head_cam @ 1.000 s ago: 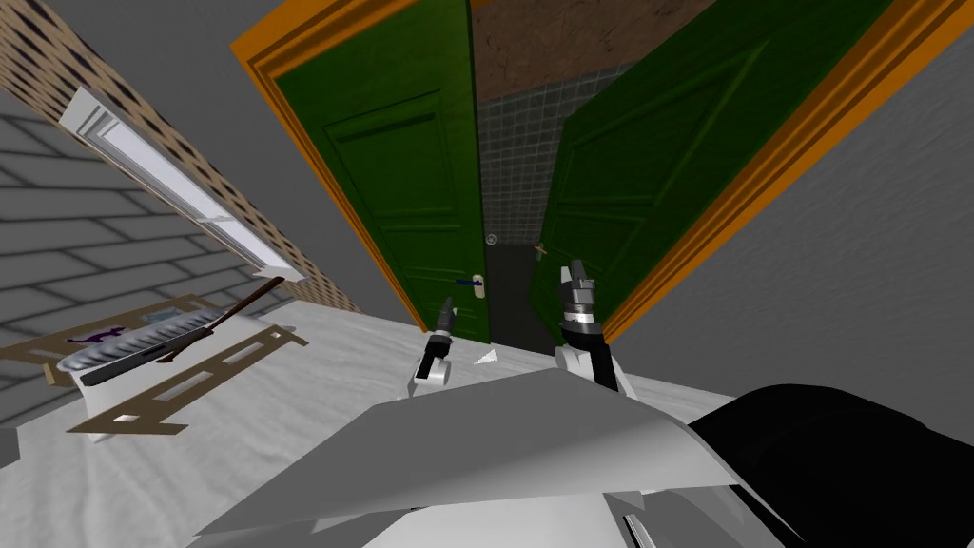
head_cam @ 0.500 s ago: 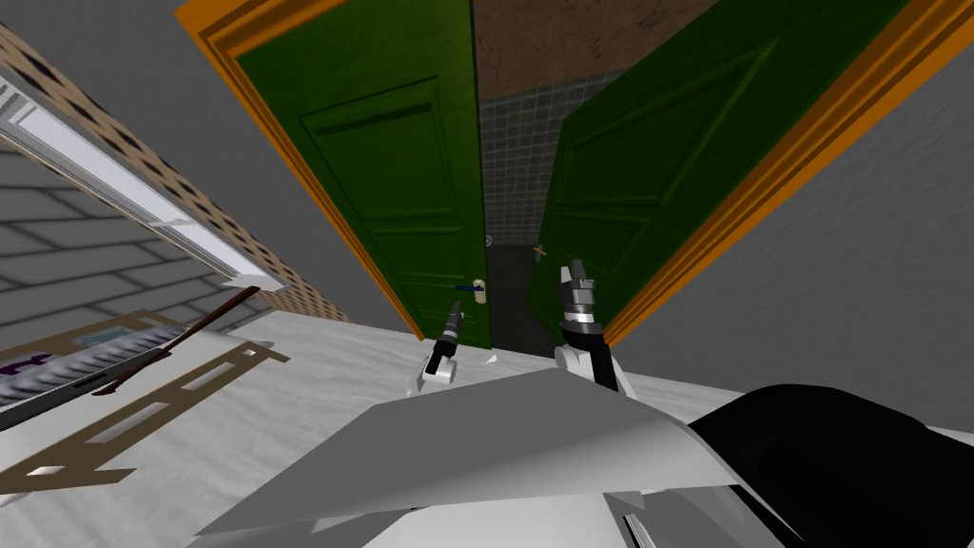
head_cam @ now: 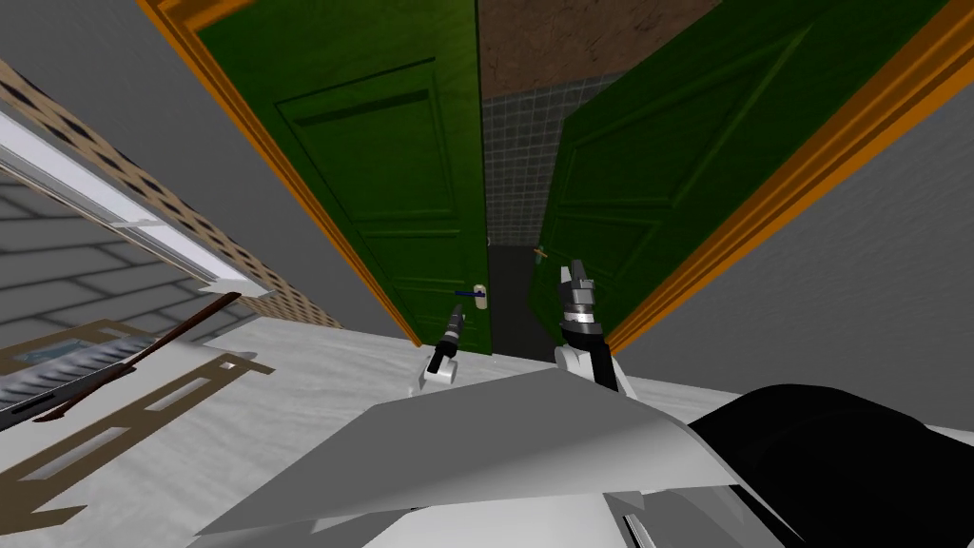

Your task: Push the door open

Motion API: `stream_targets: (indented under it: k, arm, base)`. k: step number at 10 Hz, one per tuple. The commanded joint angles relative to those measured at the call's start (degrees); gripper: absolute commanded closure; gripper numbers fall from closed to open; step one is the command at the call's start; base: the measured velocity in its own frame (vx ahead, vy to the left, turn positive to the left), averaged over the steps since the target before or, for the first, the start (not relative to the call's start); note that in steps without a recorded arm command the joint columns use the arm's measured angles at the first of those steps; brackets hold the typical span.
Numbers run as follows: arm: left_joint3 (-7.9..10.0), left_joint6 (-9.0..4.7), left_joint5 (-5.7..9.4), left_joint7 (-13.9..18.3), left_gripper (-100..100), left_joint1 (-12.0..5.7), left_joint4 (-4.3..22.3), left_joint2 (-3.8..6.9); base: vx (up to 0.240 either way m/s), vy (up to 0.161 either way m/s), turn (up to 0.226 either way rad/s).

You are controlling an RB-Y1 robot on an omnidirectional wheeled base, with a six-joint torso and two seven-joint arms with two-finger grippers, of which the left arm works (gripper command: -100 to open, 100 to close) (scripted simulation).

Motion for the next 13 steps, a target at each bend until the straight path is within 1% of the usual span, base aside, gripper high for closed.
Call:
stream_targets:
  k: [1,4,5,7,8,9,13]
  arm:
    - [0.25,-0.19,0.03,-0.1,-100,-0.3,0.6,0.16]
    - [0.85,-0.49,0.13,-0.2,-100,-1.01,1.8,-0.14]
    - [1.04,-0.59,0.16,-0.2,-100,-1.23,2.1,-0.41]
    - [1.45,-0.79,0.22,-0.3,-100,-1.71,3.0,-1.43]
    - [1.32,-0.7,0.2,-0.3,-100,-1.55,2.7,-1.11]
    - [1.32,-0.7,0.2,-0.3,100,-1.55,2.7,-1.11]
    - [1.32,-0.7,0.2,-0.3,100,-1.55,2.7,-1.11]
  base:
    - [0.169,-0.042,-0.014]
    - [0.182,-0.057,-0.024]
    - [0.223,-0.078,-0.027]
    - [0.202,-0.066,-0.022]
    - [0.08,-0.029,0.006]
    - [-0.016,0.003,0.005]
    - [-0.016,0.007,-0.005]
